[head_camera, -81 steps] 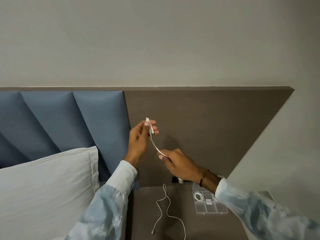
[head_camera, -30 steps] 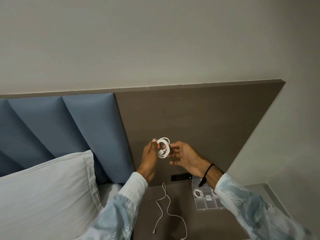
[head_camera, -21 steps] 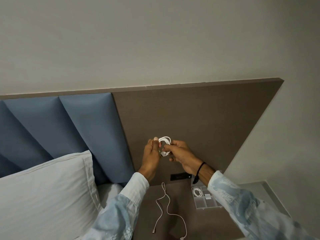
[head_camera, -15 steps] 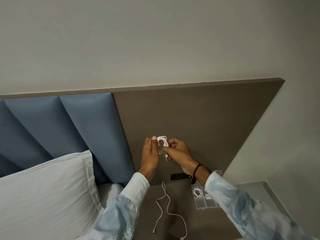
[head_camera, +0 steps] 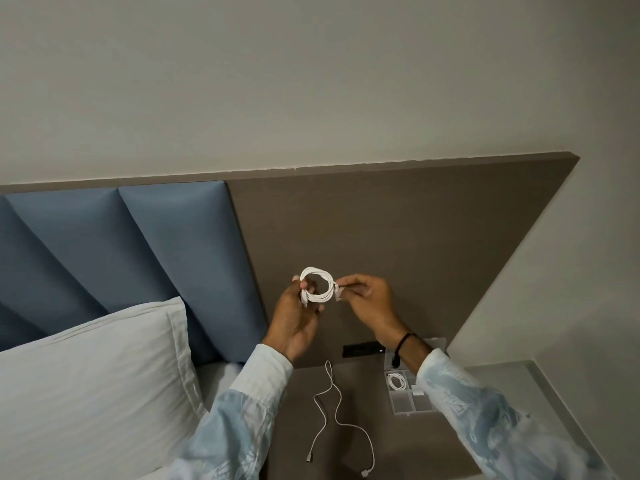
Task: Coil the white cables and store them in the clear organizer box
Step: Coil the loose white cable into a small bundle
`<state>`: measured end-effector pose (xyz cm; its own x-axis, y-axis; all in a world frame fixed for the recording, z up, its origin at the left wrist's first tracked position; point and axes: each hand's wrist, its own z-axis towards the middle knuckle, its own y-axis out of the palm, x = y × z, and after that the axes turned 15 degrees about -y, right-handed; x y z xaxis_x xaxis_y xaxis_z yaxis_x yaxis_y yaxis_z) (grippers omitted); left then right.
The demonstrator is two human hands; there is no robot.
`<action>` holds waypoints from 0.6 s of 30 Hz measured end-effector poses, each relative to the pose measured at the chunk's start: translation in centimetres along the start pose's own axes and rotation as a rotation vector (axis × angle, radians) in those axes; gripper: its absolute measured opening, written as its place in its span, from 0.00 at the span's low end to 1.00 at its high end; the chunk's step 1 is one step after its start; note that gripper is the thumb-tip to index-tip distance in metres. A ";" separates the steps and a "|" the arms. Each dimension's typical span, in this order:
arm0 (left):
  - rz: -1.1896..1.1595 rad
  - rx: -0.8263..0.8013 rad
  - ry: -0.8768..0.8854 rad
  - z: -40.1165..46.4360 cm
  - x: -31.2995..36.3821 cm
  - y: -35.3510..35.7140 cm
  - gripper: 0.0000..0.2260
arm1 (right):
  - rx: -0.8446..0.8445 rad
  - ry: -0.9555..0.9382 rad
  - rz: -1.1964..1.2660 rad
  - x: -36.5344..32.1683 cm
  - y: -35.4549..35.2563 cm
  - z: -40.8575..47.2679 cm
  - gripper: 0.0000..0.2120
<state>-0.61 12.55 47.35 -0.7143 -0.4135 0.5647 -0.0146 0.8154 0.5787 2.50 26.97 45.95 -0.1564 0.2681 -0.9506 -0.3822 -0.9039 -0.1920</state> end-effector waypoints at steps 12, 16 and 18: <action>0.007 0.059 -0.160 3.5 -4.5 1.3 0.17 | 0.164 0.452 0.616 1.9 -1.2 -1.4 0.10; -0.019 0.063 -0.189 5.0 -6.3 2.6 0.17 | 0.206 0.511 0.719 3.3 -2.8 -0.9 0.17; -0.014 0.068 -0.189 6.0 -7.3 3.3 0.17 | 0.197 0.552 0.791 4.2 -3.6 -0.6 0.17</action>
<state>0.33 20.70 41.63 -0.8322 -0.3467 0.4327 -0.0679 0.8382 0.5412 3.80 31.12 42.53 -0.0043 -0.6284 -0.7779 -0.5030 -0.6710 0.5448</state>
